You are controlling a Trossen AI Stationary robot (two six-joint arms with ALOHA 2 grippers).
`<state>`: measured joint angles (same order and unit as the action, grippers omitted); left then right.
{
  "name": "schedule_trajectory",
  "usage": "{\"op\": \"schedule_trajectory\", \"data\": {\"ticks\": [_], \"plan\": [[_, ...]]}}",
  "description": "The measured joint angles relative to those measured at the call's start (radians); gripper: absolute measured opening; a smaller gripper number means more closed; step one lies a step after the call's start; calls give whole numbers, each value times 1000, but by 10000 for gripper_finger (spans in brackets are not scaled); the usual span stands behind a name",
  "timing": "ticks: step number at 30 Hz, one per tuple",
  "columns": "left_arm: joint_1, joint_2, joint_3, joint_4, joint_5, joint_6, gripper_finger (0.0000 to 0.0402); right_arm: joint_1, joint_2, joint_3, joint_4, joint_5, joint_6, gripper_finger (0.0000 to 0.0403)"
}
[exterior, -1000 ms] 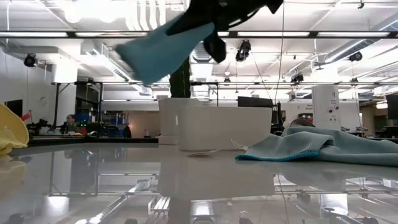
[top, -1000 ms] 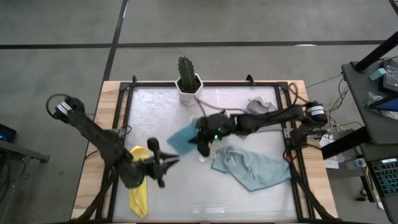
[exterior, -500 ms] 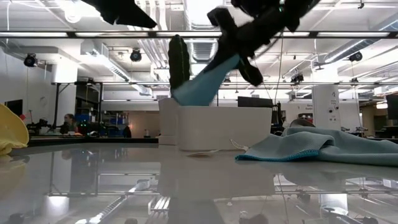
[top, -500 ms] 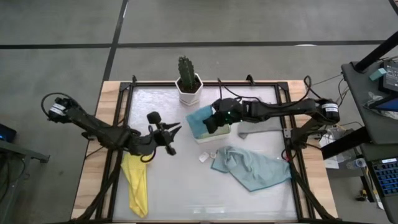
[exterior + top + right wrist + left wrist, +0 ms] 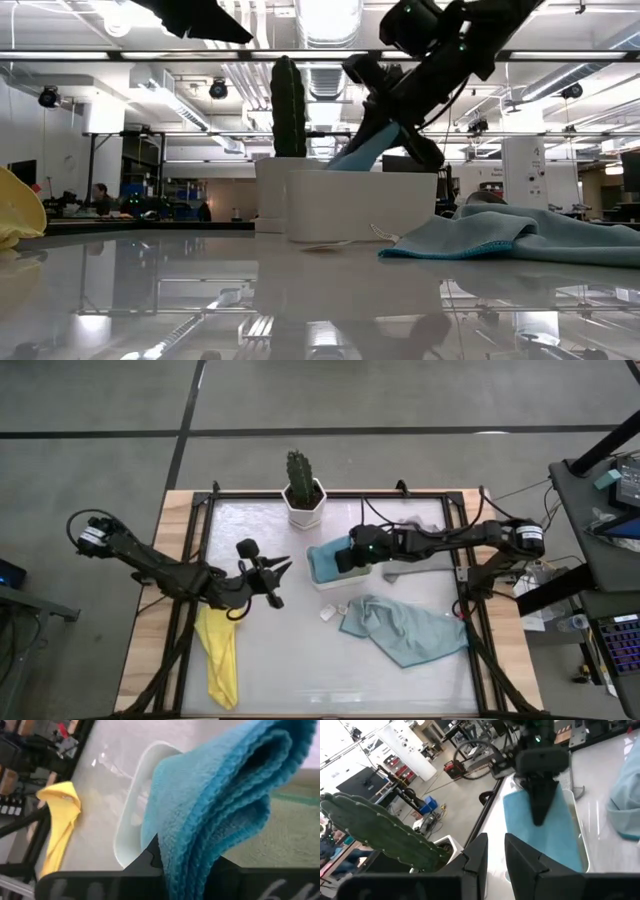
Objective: Fold microfiber towels
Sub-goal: Put the blue towel into the bin
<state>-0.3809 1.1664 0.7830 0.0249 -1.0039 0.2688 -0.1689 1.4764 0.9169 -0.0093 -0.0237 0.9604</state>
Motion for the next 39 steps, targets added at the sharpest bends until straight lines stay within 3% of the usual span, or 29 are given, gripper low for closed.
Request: {"op": "schedule_trajectory", "data": {"ticks": [8, 19, 25, 39], "plan": [[0, 0, 0, -2, 0, 1, 51, -1, 42, 7, -37, 0, -31, 25], [0, 0, 0, -3, 1, 1, 51, -13, 40, 8, -66, -4, -70, 147], [0, 0, 0, -4, 1, 1, 51, -33, 30, 8, -110, -10, -85, 191], [0, 0, -2, -6, 1, 1, 51, -84, -50, 8, -240, -33, -124, 205]]}}
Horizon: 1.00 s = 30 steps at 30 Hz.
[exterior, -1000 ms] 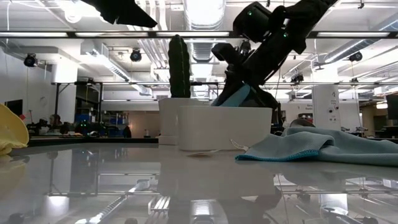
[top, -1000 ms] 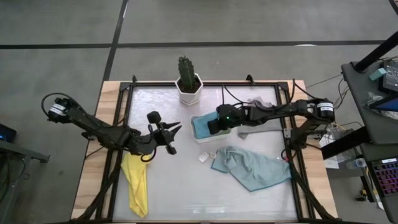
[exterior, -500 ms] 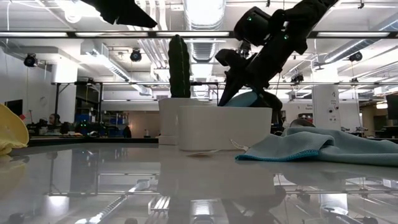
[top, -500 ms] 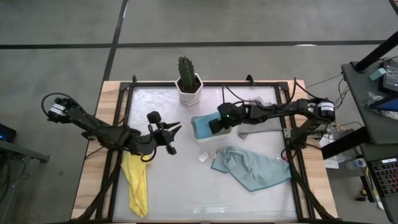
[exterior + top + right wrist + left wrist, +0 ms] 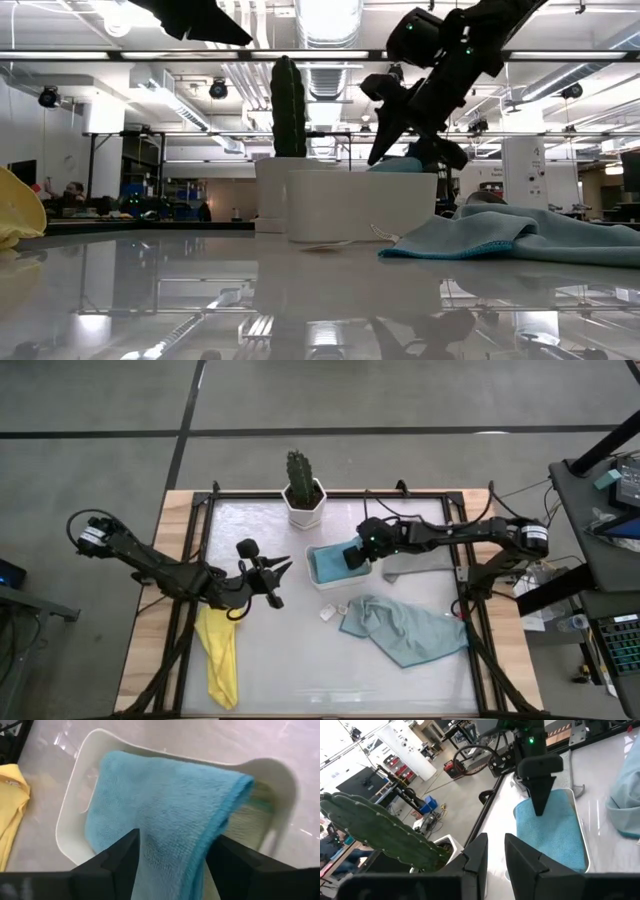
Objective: Fold microfiber towels
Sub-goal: Put the blue towel into the bin
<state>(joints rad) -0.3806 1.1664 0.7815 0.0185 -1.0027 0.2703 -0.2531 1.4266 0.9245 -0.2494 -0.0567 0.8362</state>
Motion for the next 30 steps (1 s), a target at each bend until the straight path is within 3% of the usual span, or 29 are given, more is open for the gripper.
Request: {"op": "schedule_trajectory", "data": {"ticks": [11, 15, 30], "plan": [[0, 0, 0, 0, 0, 0, 51, -62, -142, 0, -72, 8, -45, 205], [0, 0, 0, 0, 0, 2, 51, -55, -159, 0, -65, 34, -79, 184], [2, 0, 0, 2, 0, 5, 51, 39, 69, 35, 38, 79, -200, 58]]}}
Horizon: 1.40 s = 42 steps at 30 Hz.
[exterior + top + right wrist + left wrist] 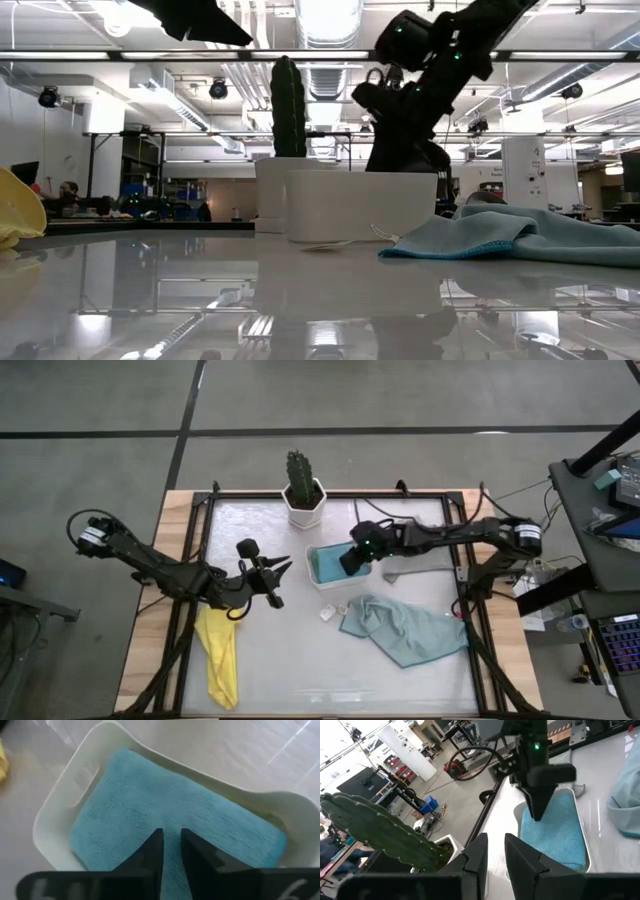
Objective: Fold microfiber towels
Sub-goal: Put the blue towel into the bin
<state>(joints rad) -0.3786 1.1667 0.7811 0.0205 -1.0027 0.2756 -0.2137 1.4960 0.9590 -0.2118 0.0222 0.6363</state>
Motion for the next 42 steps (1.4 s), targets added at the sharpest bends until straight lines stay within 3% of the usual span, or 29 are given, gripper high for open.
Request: {"op": "schedule_trajectory", "data": {"ticks": [6, 12, 19, 33, 42], "plan": [[0, 0, 0, 0, 0, 0, 51, 13, 105, 110, -103, 18, -82, 43], [0, 0, 0, -1, 0, 0, 51, 47, 236, 247, -227, 117, -183, 43], [0, 0, -1, -2, 0, 2, 51, 61, 318, 333, -280, 136, -196, 43], [0, 0, -1, -3, 0, 2, 51, 68, 234, 400, -467, 218, -191, 43], [0, 0, -1, -3, 0, 2, 51, 68, 221, 351, -508, 251, -167, 43]]}}
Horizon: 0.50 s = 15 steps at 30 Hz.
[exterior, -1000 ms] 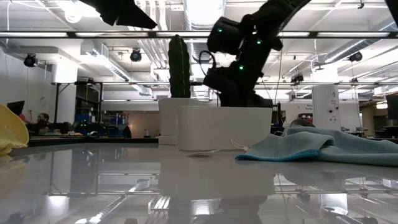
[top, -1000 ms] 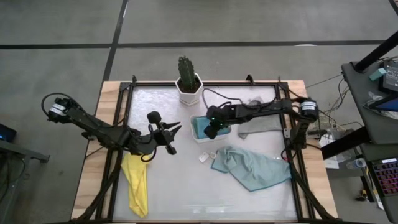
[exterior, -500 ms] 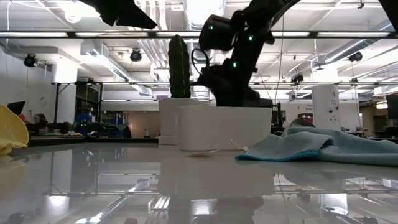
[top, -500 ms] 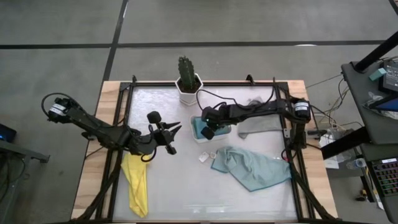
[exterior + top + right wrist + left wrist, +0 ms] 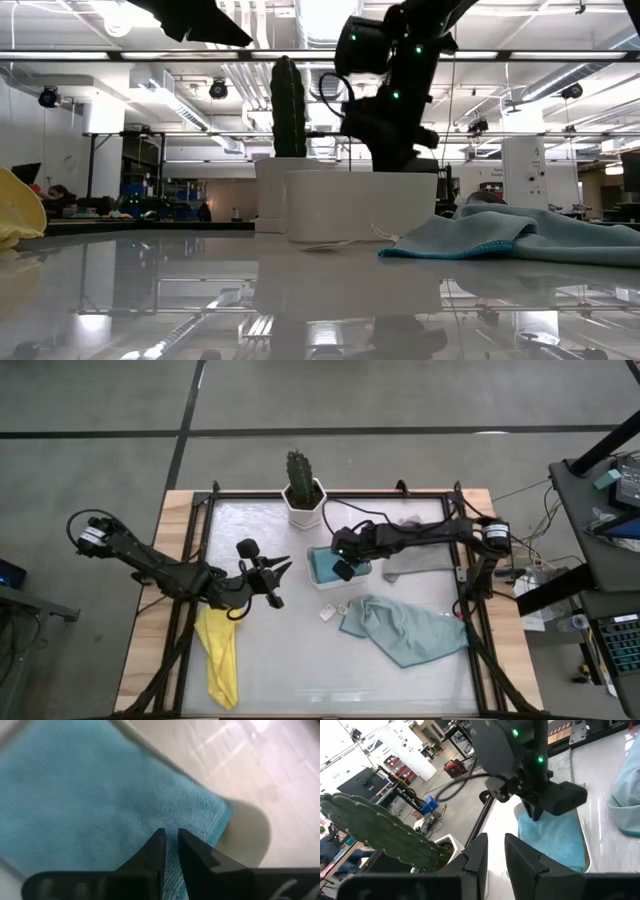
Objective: Fold microfiber towels
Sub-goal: Put the blue towel into the bin
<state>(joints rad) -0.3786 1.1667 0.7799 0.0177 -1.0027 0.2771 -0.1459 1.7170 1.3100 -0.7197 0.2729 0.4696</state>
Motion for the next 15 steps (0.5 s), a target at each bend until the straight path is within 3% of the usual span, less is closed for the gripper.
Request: {"op": "schedule_trajectory", "data": {"ticks": [8, 15], "plan": [[0, 0, -1, 0, 0, 0, 51, 0, 5, -36, -2, 16, 23, 43], [0, 0, -1, -1, 0, 0, 51, 13, -14, 19, 33, 19, 28, 43]]}}
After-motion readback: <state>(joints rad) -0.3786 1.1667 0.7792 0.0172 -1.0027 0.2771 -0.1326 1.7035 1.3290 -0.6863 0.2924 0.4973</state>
